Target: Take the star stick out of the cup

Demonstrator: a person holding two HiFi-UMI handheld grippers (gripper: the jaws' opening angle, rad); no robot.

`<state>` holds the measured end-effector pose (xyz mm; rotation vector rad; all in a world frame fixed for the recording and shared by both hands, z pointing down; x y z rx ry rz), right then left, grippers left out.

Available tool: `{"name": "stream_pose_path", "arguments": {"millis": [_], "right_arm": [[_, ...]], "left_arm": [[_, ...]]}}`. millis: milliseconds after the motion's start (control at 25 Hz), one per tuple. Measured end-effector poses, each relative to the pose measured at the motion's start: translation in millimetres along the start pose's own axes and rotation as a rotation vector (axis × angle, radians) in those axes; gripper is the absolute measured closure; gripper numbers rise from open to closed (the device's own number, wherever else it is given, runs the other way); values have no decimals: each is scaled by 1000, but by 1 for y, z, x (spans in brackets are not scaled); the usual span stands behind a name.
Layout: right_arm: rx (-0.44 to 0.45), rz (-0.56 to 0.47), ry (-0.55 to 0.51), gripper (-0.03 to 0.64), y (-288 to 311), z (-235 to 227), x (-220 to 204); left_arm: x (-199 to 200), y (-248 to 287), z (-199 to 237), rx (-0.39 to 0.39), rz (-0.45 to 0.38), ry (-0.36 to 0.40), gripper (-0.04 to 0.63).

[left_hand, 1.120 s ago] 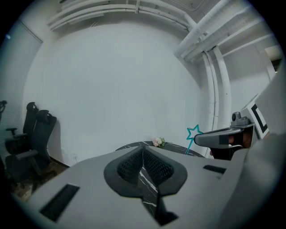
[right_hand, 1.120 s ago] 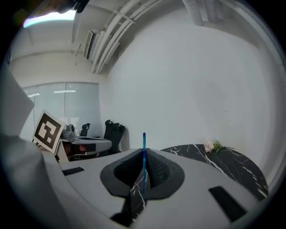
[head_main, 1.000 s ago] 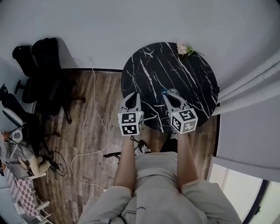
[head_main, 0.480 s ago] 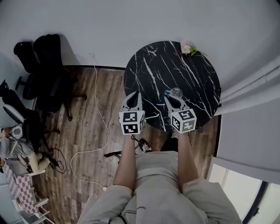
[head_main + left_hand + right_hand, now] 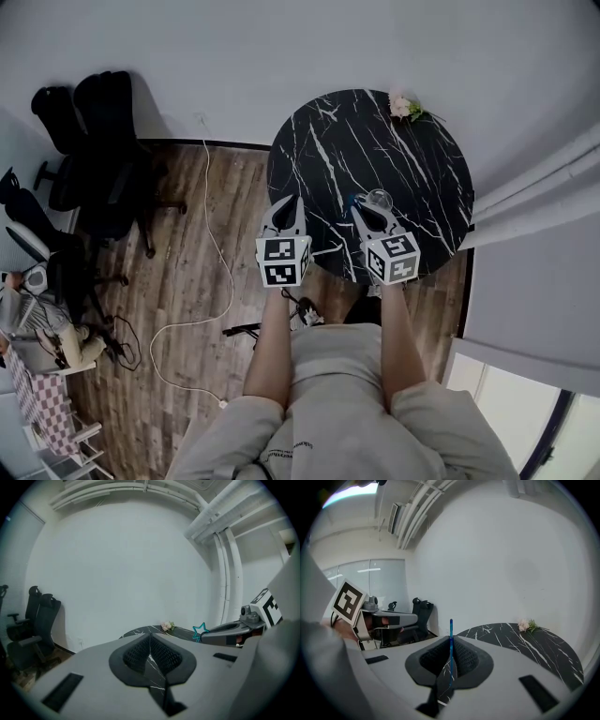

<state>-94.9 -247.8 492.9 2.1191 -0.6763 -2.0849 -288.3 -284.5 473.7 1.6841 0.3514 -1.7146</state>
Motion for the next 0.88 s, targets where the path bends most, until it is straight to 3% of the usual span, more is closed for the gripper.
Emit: {"name": "stream_pose_path", "arguments": {"millis": [880], "right_arm": [[6, -1, -10, 572, -14, 6, -7]], "left_arm": [[-5, -5, -12, -5, -2, 0, 572]]}}
Point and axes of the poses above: the fingertips, and each gripper's own axes: y forward along the fingers, z to its left, x out of its top, the point moved 8 cm from there along -y, backward along the fingers, and after that the axes turned 10 degrees about -x, right-handed, at the moved point
